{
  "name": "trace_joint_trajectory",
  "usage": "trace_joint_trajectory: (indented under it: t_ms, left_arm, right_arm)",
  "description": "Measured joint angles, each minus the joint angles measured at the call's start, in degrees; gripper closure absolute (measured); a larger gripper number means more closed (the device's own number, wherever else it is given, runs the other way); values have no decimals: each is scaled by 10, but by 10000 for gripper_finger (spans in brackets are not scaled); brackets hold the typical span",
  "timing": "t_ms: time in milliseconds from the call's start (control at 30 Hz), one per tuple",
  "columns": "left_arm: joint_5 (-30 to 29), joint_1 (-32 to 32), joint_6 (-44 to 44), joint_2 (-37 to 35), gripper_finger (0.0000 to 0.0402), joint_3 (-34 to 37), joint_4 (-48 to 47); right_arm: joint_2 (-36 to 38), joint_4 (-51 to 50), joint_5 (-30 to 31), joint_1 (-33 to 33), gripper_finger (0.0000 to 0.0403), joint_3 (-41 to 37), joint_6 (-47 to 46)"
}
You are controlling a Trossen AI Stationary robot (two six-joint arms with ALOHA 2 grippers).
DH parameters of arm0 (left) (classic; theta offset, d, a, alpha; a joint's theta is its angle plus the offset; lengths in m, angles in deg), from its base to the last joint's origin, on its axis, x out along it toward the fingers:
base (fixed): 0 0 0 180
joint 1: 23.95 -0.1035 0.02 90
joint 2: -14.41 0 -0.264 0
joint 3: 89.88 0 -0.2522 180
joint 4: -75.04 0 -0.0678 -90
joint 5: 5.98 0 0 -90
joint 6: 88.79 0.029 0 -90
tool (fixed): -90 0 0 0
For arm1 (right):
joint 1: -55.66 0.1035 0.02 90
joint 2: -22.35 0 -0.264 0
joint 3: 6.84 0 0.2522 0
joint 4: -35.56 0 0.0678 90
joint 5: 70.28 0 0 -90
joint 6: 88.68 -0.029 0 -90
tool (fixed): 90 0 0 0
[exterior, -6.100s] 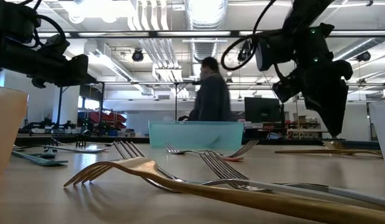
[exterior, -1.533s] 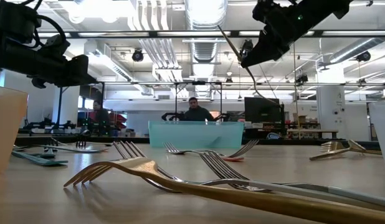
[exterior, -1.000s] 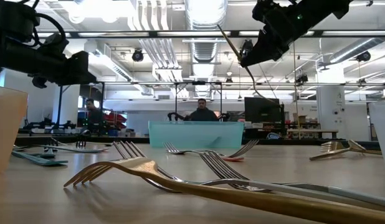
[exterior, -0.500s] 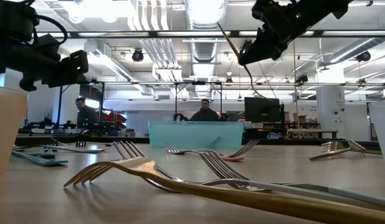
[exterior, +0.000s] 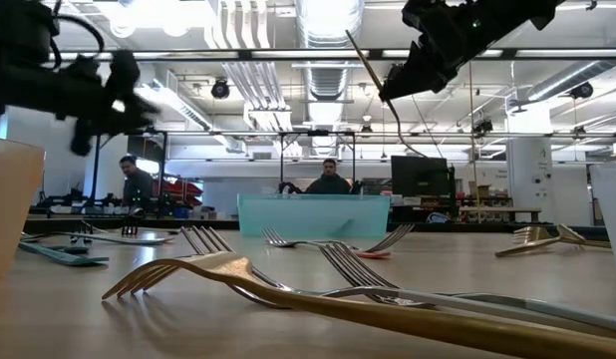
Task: Sort silverware by color (type)
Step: Put the gold fork into the orange bin
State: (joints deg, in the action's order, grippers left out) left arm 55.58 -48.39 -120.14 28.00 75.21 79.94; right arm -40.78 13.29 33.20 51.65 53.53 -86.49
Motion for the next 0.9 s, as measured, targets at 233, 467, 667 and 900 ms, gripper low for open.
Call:
trace_joint_trajectory:
  t_ms: [233, 467, 667, 900]
  left_arm:
    - [184, 56, -14, 87, 322, 0, 266]
    - [161, 138, 53, 254, 323, -39, 329]
    - [160, 167, 85, 455, 322, -147, 296]
    - [159, 166, 223, 629, 299, -329, 209]
  right_arm:
    - [0, 3, -2, 0, 390, 0, 17]
    - [0, 3, -3, 0, 390, 0, 14]
    - [0, 3, -5, 0, 390, 0, -14]
    - [0, 3, -4, 0, 390, 0, -54]
